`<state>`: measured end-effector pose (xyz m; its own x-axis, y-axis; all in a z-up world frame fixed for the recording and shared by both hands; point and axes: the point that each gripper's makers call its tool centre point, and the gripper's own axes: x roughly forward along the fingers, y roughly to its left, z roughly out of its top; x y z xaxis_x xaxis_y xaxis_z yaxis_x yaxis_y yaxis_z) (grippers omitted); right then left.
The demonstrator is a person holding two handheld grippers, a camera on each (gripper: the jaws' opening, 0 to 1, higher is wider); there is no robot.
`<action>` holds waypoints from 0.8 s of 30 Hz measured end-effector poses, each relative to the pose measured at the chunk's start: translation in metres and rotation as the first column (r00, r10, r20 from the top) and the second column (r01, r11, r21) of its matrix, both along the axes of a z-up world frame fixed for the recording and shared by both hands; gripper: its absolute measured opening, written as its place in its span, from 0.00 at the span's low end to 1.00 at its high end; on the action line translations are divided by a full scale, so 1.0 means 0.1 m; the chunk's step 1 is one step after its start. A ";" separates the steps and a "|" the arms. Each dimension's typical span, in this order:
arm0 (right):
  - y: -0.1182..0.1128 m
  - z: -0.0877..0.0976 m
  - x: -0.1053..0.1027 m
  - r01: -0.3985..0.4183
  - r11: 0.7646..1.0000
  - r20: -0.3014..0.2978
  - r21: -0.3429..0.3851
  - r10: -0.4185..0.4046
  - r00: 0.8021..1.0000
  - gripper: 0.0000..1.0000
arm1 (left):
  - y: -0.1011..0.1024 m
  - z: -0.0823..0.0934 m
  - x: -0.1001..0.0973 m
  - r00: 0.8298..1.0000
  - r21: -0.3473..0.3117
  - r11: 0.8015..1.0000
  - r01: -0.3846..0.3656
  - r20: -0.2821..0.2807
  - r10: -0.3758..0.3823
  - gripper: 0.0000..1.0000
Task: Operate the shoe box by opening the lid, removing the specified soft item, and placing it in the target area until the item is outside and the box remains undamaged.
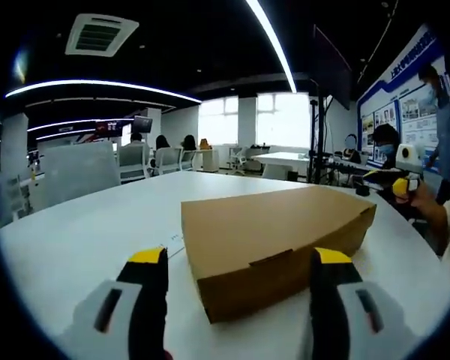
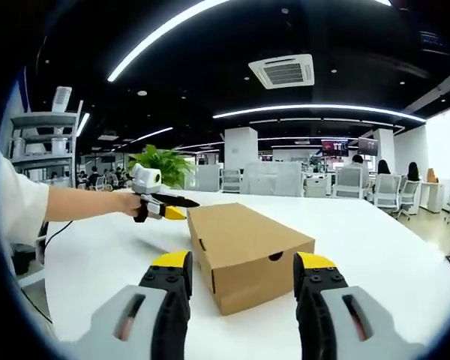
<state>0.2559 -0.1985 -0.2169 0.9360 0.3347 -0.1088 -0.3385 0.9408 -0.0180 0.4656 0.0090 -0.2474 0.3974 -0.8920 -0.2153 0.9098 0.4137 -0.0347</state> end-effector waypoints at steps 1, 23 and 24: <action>0.01 -0.02 0.02 0.000 1.000 -0.003 -0.007 0.000 1.000 0.56 | 0.00 0.01 -0.01 1.000 -0.005 1.000 0.005 0.000 -0.005 0.80; 0.00 -0.28 0.32 0.066 0.997 -0.066 -0.031 -0.068 0.996 0.76 | -0.07 -0.10 -0.04 1.000 0.032 0.999 0.022 0.022 -0.023 0.82; 0.00 -0.29 0.33 0.068 0.997 -0.066 -0.030 -0.070 0.995 0.78 | -0.08 -0.12 -0.06 0.999 0.033 0.999 0.027 0.018 -0.028 0.82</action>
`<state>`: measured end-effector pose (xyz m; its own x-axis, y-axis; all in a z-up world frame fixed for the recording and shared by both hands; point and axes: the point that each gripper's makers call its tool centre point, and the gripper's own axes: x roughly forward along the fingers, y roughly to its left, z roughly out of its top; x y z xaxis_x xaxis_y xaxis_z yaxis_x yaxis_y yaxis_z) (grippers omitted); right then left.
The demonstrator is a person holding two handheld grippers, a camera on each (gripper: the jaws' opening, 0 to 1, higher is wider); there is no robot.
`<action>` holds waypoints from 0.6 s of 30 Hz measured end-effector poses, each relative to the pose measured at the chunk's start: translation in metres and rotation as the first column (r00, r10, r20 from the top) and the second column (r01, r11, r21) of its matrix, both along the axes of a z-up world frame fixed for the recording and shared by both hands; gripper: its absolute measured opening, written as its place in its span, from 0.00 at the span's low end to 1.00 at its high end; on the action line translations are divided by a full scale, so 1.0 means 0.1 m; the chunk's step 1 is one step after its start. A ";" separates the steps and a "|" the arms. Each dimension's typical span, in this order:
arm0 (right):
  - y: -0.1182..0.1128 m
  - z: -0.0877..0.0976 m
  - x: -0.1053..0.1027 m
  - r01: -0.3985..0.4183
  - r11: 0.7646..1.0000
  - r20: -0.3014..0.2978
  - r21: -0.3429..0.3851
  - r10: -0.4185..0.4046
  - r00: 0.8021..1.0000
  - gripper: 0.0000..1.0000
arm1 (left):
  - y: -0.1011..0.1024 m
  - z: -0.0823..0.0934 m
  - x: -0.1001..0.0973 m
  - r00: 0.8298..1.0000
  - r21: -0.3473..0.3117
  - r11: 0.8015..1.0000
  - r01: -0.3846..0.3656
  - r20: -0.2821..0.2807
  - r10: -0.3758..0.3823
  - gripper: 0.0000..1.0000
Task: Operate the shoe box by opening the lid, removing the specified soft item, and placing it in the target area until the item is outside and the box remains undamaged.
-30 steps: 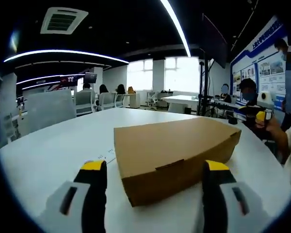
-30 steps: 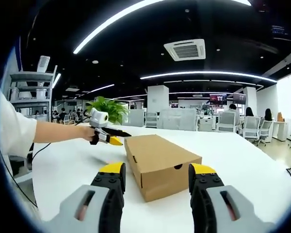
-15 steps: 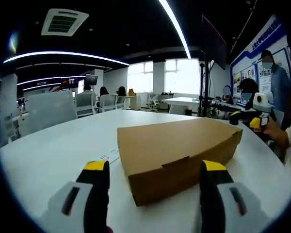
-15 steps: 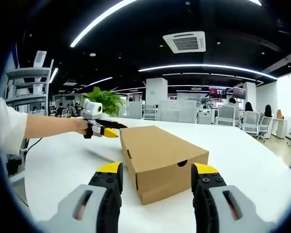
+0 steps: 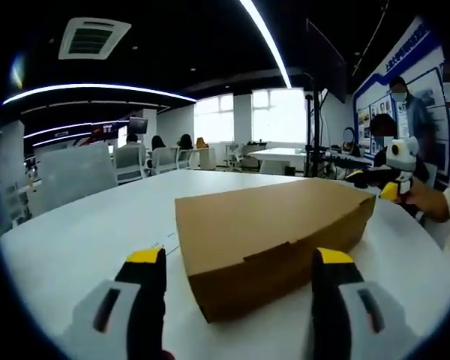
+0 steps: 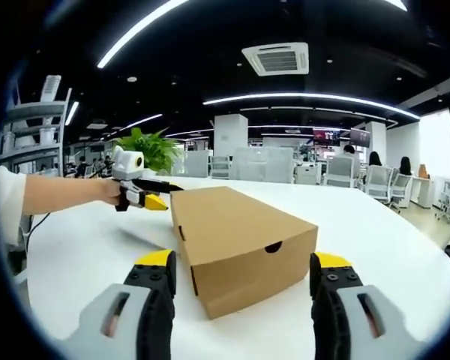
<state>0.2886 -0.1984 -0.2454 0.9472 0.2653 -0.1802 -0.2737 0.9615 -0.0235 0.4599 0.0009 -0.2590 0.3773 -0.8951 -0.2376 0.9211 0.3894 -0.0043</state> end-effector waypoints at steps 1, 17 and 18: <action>0.00 -0.01 0.01 0.002 1.000 0.000 -0.002 -0.002 1.000 0.79 | -0.01 -0.03 -0.01 1.000 0.010 1.000 0.005 -0.003 -0.004 0.82; 0.16 -0.08 0.17 -0.021 1.000 -0.023 -0.017 0.021 1.000 0.85 | -0.04 -0.02 0.03 1.000 0.003 1.000 0.018 -0.010 -0.018 0.82; 0.16 -0.08 0.17 -0.021 1.000 -0.024 -0.017 0.020 0.999 0.85 | -0.05 -0.02 0.03 1.000 -0.001 1.000 0.022 -0.012 -0.022 0.82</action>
<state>0.3058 -0.1825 -0.2539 0.9369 0.2813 -0.2077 -0.2942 0.9552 -0.0333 0.4626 -0.0044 -0.2608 0.3545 -0.9034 -0.2410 0.9293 0.3690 -0.0161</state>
